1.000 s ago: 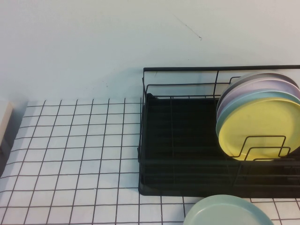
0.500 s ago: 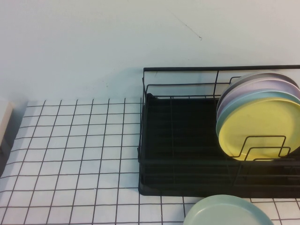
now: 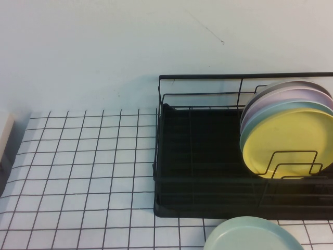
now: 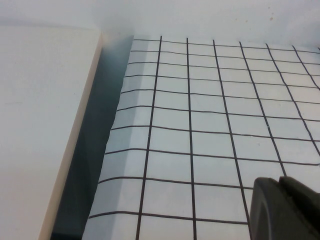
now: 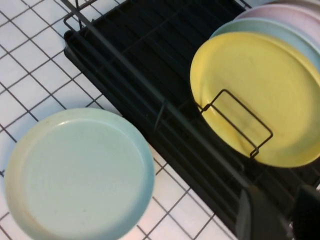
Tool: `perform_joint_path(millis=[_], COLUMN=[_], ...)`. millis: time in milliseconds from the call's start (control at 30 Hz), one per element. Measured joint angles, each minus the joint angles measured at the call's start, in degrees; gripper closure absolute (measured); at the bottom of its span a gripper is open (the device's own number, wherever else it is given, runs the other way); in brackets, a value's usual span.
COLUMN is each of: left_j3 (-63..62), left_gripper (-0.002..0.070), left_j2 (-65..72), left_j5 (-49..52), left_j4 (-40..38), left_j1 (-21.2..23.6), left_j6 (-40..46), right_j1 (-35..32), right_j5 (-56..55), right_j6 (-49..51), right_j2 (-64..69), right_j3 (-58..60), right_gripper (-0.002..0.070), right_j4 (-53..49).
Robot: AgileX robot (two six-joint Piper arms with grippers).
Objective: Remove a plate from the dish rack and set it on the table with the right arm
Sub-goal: Grasp the plate from the shelf
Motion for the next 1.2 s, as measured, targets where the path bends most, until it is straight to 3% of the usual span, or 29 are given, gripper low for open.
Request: perform_joint_path(millis=[167,267,367,533,1200], left_j3=[0.0,0.0,0.0,0.0,0.0], left_gripper=[0.0678,0.0678,0.0678,0.0678,0.0678], left_j2=[0.0,0.0,0.0,0.0,0.0], left_j5=[0.0,0.0,0.0,0.0,0.0], left_j4=[0.0,0.0,0.0,0.0,0.0], left_j1=[0.0,0.0,0.0,0.0,0.0], left_j6=[0.0,0.0,0.0,0.0,0.0], right_j1=[0.0,0.0,0.0,0.0,0.0], right_j5=[-0.3,-3.4,-7.0,-14.3,-18.7], right_j6=[-15.0,-25.1,-32.5,-38.7,-42.7], right_j2=[9.5,15.6,20.3,27.5,43.4], right_j3=[-3.6,-3.8,-3.8,-3.8,-11.2], right_gripper=[0.0212,0.0118,0.0108,0.0153,0.0217], right_j4=[4.8,7.0,7.6,7.6,9.3])
